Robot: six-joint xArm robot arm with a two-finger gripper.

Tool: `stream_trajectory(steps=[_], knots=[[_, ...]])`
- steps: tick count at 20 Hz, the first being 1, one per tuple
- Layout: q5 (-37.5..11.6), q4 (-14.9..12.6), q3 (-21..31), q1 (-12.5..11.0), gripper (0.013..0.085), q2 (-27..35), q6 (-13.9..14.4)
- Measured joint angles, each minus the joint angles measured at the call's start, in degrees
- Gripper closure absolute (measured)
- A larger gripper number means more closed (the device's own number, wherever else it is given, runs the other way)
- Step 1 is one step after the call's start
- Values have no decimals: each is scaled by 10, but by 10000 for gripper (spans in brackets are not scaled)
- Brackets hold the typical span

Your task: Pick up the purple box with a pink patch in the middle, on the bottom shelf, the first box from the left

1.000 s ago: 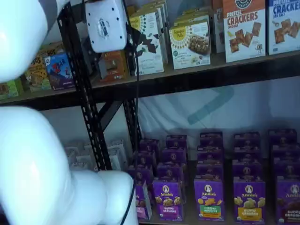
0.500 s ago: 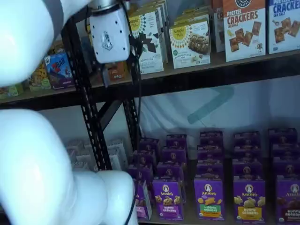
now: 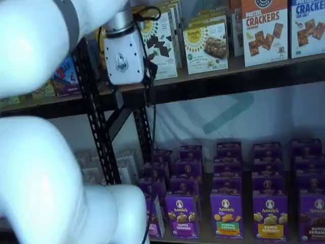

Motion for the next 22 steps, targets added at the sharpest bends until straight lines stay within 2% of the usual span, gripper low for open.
stream_trajectory(steps=[8, 15, 17, 20, 22], knots=[[-92, 14, 84, 16, 130, 1, 12], [-187, 14, 157, 33, 130, 12, 22], [-218, 12, 177, 40, 130, 19, 27], [-261, -13, 201, 58, 130, 37, 51], [-289, -18, 215, 64, 130, 55, 58]])
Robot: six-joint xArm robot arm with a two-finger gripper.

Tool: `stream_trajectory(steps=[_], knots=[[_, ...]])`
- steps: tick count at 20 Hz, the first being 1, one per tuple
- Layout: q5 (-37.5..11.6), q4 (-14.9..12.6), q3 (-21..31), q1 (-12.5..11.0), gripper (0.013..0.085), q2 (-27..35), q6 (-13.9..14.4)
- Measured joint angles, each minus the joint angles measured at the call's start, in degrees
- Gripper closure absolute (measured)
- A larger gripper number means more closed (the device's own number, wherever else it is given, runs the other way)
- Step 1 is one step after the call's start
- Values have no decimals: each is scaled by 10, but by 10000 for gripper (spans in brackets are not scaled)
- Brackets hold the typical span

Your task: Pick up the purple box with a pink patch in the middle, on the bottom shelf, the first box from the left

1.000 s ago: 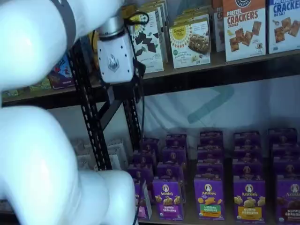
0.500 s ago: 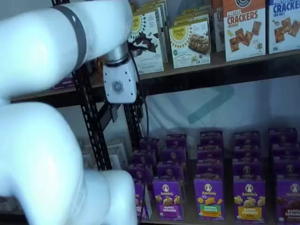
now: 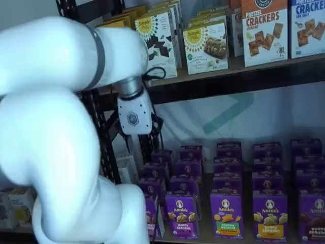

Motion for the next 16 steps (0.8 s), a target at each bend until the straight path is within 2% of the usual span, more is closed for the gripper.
stream_trajectory(steps=[4, 9, 16], knots=[[-63, 7, 24, 8, 130, 40, 4], [-138, -9, 42, 25, 130, 101, 28], [-242, 0, 60, 43, 130, 187, 38]])
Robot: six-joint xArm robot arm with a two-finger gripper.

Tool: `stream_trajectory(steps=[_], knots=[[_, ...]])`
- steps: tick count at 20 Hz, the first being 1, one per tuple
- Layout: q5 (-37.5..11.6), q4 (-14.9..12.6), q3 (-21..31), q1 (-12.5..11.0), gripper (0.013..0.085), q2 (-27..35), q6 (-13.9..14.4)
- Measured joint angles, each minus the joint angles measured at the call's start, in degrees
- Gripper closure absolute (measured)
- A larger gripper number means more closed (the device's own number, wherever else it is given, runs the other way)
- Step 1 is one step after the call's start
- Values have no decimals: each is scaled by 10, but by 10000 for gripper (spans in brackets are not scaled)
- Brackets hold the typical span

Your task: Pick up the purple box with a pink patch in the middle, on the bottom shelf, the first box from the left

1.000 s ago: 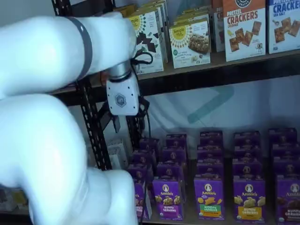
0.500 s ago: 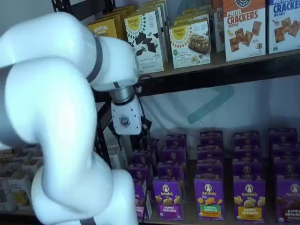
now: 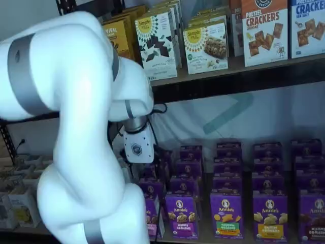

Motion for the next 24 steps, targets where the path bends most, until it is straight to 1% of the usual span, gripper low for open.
stream_trajectory(steps=[4, 8, 10, 13, 14, 16, 20, 24], knots=[[-50, 22, 2, 15, 130, 51, -4], [-99, 29, 0, 36, 130, 109, 9], [-124, 31, -2, 45, 130, 137, 16], [-163, 22, -7, 55, 130, 180, 32], [-175, 23, -9, 57, 130, 194, 32], [-192, 34, -17, 60, 130, 220, 24], [-223, 40, -36, 60, 130, 272, 18], [-237, 49, -56, 58, 130, 315, 7]])
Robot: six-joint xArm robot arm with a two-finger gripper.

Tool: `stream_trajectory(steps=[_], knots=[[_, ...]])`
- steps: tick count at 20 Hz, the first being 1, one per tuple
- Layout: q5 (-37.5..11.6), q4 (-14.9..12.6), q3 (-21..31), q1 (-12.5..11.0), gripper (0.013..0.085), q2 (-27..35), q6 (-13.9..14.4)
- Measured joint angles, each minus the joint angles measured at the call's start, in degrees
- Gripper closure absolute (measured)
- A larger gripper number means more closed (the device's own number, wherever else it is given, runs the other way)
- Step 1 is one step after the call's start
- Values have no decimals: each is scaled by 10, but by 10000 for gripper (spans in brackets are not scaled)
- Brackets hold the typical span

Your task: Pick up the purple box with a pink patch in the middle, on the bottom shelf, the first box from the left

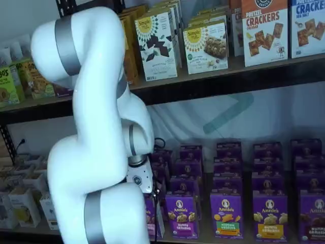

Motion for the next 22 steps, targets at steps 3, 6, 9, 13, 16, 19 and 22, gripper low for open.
stream_trajectory(steps=[3, 6, 9, 13, 16, 19, 22], knots=[[-15, -3, -10, -4, 130, 27, -2], [-40, 25, -15, -4, 130, 51, -30], [-46, 53, -28, -3, 130, 77, -56], [-74, 103, -45, 1, 130, 110, -103], [-87, 84, -63, -5, 130, 133, -91], [-85, 43, -89, -13, 130, 155, -60], [-72, 43, -119, -17, 130, 178, -63]])
